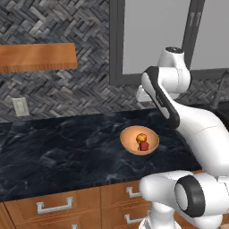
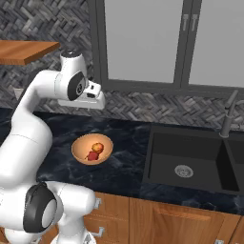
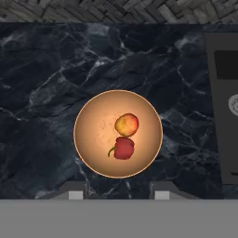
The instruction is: Dump the bell pepper and peach from the bowl so the bowl can be washed. Place the bowl in the sink after clearing the leftovers.
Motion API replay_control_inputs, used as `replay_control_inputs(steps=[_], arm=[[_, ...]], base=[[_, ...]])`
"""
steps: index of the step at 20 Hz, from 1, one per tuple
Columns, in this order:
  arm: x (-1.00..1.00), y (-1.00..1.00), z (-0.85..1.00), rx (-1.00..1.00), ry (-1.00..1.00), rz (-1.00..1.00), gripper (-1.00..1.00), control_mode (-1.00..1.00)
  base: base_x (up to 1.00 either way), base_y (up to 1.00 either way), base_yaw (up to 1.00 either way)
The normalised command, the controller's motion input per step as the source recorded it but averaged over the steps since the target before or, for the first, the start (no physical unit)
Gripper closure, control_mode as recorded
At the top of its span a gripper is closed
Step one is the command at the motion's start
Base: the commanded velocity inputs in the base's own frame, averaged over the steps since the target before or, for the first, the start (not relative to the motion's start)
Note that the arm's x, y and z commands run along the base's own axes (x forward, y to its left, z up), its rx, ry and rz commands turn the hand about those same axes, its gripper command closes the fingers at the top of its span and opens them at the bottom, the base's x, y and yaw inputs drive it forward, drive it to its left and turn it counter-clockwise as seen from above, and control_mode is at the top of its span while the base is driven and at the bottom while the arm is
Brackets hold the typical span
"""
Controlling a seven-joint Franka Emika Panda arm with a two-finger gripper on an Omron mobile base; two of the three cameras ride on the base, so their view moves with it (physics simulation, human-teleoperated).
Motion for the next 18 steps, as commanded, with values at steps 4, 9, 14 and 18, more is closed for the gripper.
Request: replay_control_inputs(steps=[4, 9, 14, 18], arm=[[-0.15, -0.27, 0.0, 0.03, 0.0, -0.03, -1.0, -1.0], [-0.17, -0.75, -0.43, 0.07, 0.08, -0.16, -1.0, -1.0], [0.0, -0.5, -0.93, 0.12, 0.08, -0.19, -1.0, -1.0], [0.01, 0.0, -1.0, 0.11, 0.17, -0.21, -1.0, -1.0]], base=[[0.0, 0.0, 0.0], [0.0, 0.0, 0.0], [0.0, 0.0, 0.0], [0.0, 0.0, 0.0]])
